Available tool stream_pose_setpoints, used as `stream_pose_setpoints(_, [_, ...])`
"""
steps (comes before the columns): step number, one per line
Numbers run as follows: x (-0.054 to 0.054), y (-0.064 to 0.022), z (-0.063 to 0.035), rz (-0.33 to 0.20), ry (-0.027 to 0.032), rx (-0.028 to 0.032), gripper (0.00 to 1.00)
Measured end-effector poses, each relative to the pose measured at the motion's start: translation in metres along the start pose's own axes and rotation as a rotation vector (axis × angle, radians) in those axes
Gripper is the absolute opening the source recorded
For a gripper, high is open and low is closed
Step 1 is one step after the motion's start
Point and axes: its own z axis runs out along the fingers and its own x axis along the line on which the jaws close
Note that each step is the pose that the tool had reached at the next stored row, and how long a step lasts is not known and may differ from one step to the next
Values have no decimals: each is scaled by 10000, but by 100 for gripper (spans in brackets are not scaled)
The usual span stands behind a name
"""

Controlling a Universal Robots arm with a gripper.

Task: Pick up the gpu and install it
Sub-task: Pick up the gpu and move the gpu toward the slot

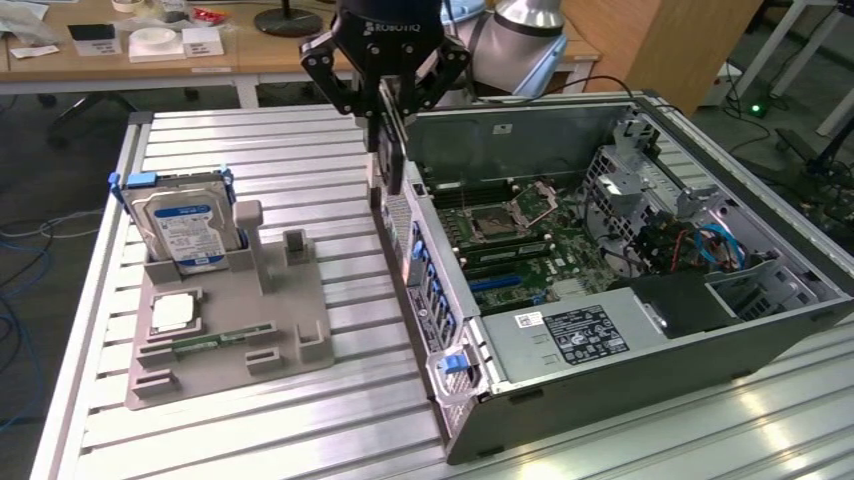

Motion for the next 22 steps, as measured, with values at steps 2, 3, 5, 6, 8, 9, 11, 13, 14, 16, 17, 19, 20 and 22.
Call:
stream_pose_setpoints(2, [-22,0,2,0,0,0,28])
stream_pose_setpoints(3, [-27,0,2,0,0,0,28])
stream_pose_setpoints(5, [-28,0,1,1,0,0,28])
stream_pose_setpoints(6, [-28,1,1,1,0,0,28])
stream_pose_setpoints(8, [-29,1,2,0,0,0,28])
stream_pose_setpoints(9, [-29,1,2,0,0,0,28])
stream_pose_setpoints(11, [-29,1,1,0,0,0,28])
stream_pose_setpoints(13, [-29,1,2,0,0,0,28])
stream_pose_setpoints(14, [-29,1,2,1,0,0,28])
stream_pose_setpoints(16, [-29,1,2,0,-1,0,28])
stream_pose_setpoints(17, [-29,1,2,0,-1,0,28])
stream_pose_setpoints(19, [-37,1,3,-2,-1,-2,28])
stream_pose_setpoints(20, [-43,1,3,-1,-1,-2,28])
stream_pose_setpoints(22, [-60,1,4,0,-1,-1,28])
